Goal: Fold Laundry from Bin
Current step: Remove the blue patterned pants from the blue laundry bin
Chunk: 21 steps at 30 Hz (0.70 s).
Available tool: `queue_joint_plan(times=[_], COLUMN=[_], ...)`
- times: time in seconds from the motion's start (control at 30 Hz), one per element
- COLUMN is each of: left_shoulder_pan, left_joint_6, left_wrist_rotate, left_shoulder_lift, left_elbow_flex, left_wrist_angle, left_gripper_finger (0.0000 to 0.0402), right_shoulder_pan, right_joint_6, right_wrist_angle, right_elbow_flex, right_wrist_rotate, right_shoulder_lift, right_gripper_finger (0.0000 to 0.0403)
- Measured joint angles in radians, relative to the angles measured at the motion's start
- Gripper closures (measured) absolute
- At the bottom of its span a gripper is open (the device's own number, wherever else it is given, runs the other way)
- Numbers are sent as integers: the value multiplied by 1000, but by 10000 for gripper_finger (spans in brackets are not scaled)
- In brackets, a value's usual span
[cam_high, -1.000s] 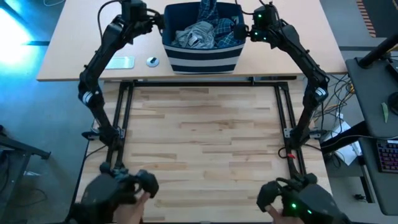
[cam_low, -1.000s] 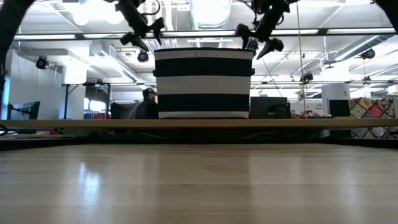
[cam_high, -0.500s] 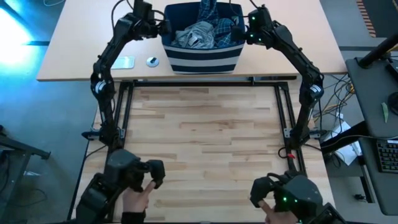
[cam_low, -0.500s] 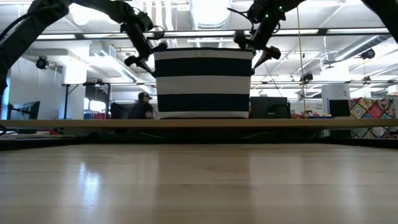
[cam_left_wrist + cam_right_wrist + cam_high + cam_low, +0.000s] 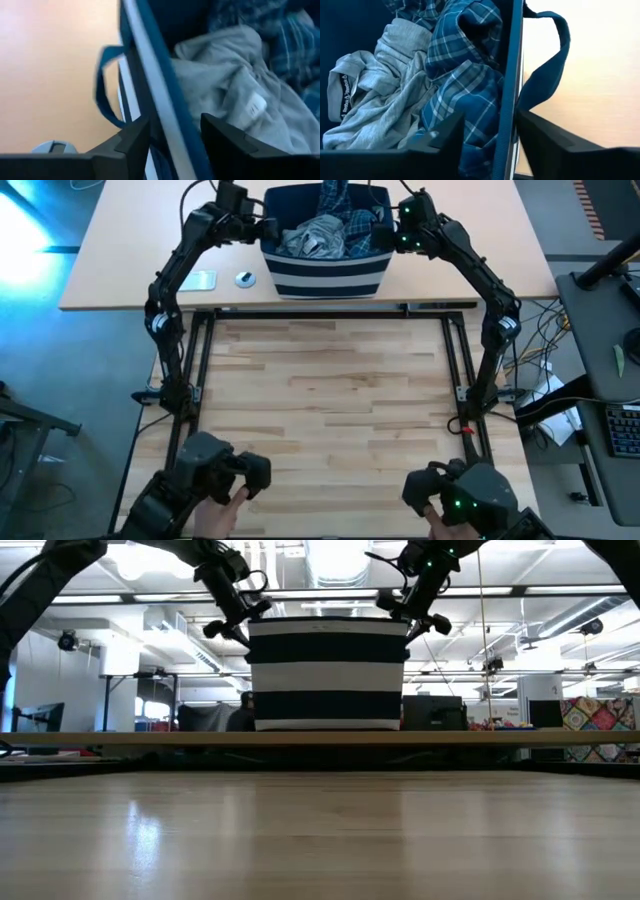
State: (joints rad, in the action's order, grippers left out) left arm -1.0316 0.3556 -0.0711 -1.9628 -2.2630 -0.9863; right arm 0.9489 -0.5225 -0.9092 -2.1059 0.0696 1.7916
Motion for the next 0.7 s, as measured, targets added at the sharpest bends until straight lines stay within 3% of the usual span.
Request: queue_joint_plan(times=[0.3, 0.57, 0.7], left_shoulder_pan=[94, 197, 200], left_joint_6=[-65, -59, -52], left_wrist_rotate=[-9, -31, -36], left_shoulder_lift=[37, 88, 92], left_elbow_flex=[0, 1, 1], left_wrist_angle=[-138, -230, -204], left_gripper_finger=[269, 269, 256], right_shoulder_pan=[4, 39, 60], right_joint_6=[169, 258, 246], right_wrist_angle=[37, 79, 104], right_elbow_flex=[1, 2, 1], right_wrist_rotate=[12, 15, -2], right_shoulder_lift=[0, 1, 0], right_gripper_finger=[383, 389, 359])
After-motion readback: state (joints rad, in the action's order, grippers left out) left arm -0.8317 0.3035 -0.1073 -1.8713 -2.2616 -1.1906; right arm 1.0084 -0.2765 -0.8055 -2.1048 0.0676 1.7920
